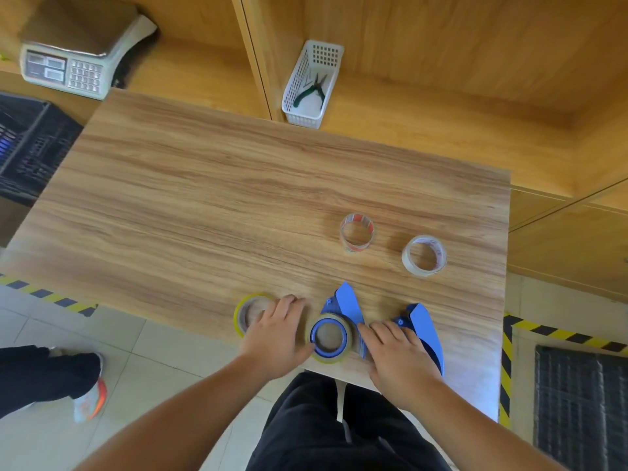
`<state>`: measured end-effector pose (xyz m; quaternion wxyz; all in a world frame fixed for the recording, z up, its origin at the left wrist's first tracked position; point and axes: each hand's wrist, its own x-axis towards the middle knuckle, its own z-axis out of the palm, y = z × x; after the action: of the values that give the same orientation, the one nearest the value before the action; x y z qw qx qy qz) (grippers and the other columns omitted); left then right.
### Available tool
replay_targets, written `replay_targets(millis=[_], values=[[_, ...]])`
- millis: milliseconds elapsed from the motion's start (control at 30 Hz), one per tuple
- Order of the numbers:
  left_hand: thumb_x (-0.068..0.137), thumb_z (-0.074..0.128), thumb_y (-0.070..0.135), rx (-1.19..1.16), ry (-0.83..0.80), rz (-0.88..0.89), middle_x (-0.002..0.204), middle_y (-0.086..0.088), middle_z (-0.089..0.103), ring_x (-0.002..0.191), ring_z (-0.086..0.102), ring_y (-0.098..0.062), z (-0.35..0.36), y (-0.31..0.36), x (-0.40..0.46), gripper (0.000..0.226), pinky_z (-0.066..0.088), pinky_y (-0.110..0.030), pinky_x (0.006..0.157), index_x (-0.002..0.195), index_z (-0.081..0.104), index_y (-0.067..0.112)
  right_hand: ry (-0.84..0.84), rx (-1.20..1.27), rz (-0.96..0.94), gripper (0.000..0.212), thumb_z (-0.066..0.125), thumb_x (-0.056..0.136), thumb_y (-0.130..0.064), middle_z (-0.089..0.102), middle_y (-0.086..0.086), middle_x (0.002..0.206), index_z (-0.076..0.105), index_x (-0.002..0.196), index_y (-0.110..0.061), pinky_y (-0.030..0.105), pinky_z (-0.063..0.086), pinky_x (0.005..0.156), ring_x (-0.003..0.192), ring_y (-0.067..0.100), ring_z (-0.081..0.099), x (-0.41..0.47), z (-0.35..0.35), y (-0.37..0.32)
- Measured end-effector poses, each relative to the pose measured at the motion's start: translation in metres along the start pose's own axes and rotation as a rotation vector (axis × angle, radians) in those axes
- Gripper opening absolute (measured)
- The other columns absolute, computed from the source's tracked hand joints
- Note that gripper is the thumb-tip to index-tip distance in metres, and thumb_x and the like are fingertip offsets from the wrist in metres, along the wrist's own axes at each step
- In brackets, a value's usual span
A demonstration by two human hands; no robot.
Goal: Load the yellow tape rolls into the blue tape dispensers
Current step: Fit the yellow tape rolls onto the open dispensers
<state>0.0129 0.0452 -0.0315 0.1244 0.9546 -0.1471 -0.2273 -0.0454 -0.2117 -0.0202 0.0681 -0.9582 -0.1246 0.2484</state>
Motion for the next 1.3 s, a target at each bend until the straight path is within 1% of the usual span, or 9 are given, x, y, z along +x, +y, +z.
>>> replay_targets(millis=[100, 233, 333, 467, 700, 833, 967, 1133, 1300], values=[[0.072, 0.061, 0.075, 0.070, -0.008, -0.096, 0.157, 0.000, 0.034, 0.143, 0.036, -0.029, -0.013, -0.032, 0.000, 0.094, 0.036, -0.051, 0.112, 0.151, 0.033, 0.031, 0.034, -0.003, 0.044, 0.070, 0.076, 0.074, -0.033, 0.065, 0.000, 0.125, 0.055, 0.139, -0.018, 0.048, 0.054, 0.097, 0.116, 0.027, 0.063, -0.003, -0.005, 0.001], [0.069, 0.073, 0.068, 0.096, -0.113, -0.206, 0.164, 0.003, 0.015, 0.151, 0.018, -0.026, -0.019, -0.058, -0.003, 0.107, 0.033, -0.052, 0.116, 0.156, 0.019, 0.037, 0.028, -0.032, 0.073, 0.071, 0.073, 0.074, -0.032, 0.063, 0.000, 0.126, 0.053, 0.141, -0.018, 0.046, 0.050, 0.102, 0.120, 0.027, 0.060, -0.011, -0.014, 0.002], [0.074, 0.082, 0.047, 0.083, -0.157, -0.220, 0.165, 0.003, 0.011, 0.149, 0.021, -0.026, -0.019, -0.062, -0.004, 0.109, 0.042, -0.050, 0.110, 0.158, 0.013, 0.037, 0.034, -0.063, 0.090, 0.067, 0.079, 0.069, -0.029, 0.067, 0.003, 0.120, 0.061, 0.132, -0.015, 0.046, 0.055, 0.095, 0.115, 0.029, 0.064, -0.018, -0.020, 0.007], [0.075, 0.081, 0.026, 0.046, -0.171, -0.203, 0.165, 0.004, 0.011, 0.146, 0.025, -0.029, -0.015, -0.059, -0.003, 0.110, 0.048, -0.049, 0.107, 0.159, 0.011, 0.036, 0.067, -0.104, 0.105, 0.065, 0.084, 0.061, -0.026, 0.071, 0.004, 0.115, 0.069, 0.123, -0.013, 0.042, 0.059, 0.087, 0.109, 0.026, 0.068, -0.030, -0.023, 0.017], [0.069, 0.081, 0.032, -0.011, -0.136, -0.199, 0.158, 0.002, 0.017, 0.139, 0.027, -0.029, -0.026, -0.051, -0.005, 0.106, 0.050, -0.050, 0.103, 0.155, 0.019, 0.034, 0.004, -0.122, 0.190, 0.072, 0.086, 0.058, -0.028, 0.071, 0.004, 0.113, 0.068, 0.125, -0.012, 0.045, 0.059, 0.085, 0.104, 0.028, 0.068, -0.054, -0.023, 0.043], [0.069, 0.079, 0.037, -0.071, -0.055, -0.133, 0.156, 0.003, 0.016, 0.140, 0.027, -0.028, -0.047, -0.019, -0.008, 0.107, 0.048, -0.048, 0.104, 0.156, 0.017, 0.035, -0.041, -0.090, 0.230, 0.064, 0.069, 0.077, -0.031, 0.064, 0.003, 0.127, 0.057, 0.138, -0.015, 0.043, 0.050, 0.100, 0.119, 0.028, 0.059, -0.063, -0.019, 0.062], [0.069, 0.074, 0.040, -0.122, 0.005, -0.009, 0.157, 0.003, 0.019, 0.142, 0.026, -0.026, -0.056, 0.034, -0.015, 0.101, 0.047, -0.046, 0.106, 0.154, 0.020, 0.037, -0.060, -0.038, 0.250, 0.066, 0.051, 0.092, -0.031, 0.045, 0.000, 0.150, 0.033, 0.155, -0.020, 0.040, 0.030, 0.115, 0.140, 0.026, 0.039, -0.069, -0.021, 0.072], [0.069, 0.073, 0.041, -0.119, -0.030, 0.150, 0.157, 0.007, 0.015, 0.143, 0.024, -0.020, -0.031, 0.108, -0.021, 0.104, 0.046, -0.039, 0.106, 0.154, 0.014, 0.042, -0.124, 0.013, 0.257, 0.064, 0.041, 0.098, -0.030, 0.028, -0.002, 0.159, 0.019, 0.158, -0.026, 0.038, 0.022, 0.118, 0.145, 0.024, 0.026, -0.077, -0.023, 0.080], [0.074, 0.075, 0.038, -0.074, -0.097, 0.201, 0.159, 0.004, 0.014, 0.144, 0.020, -0.024, -0.001, 0.161, -0.021, 0.105, 0.043, -0.041, 0.110, 0.158, 0.011, 0.036, -0.143, 0.062, 0.234, 0.066, 0.039, 0.098, -0.028, 0.028, -0.007, 0.162, 0.017, 0.160, -0.029, 0.039, 0.021, 0.119, 0.147, 0.022, 0.025, -0.087, -0.014, 0.089]])
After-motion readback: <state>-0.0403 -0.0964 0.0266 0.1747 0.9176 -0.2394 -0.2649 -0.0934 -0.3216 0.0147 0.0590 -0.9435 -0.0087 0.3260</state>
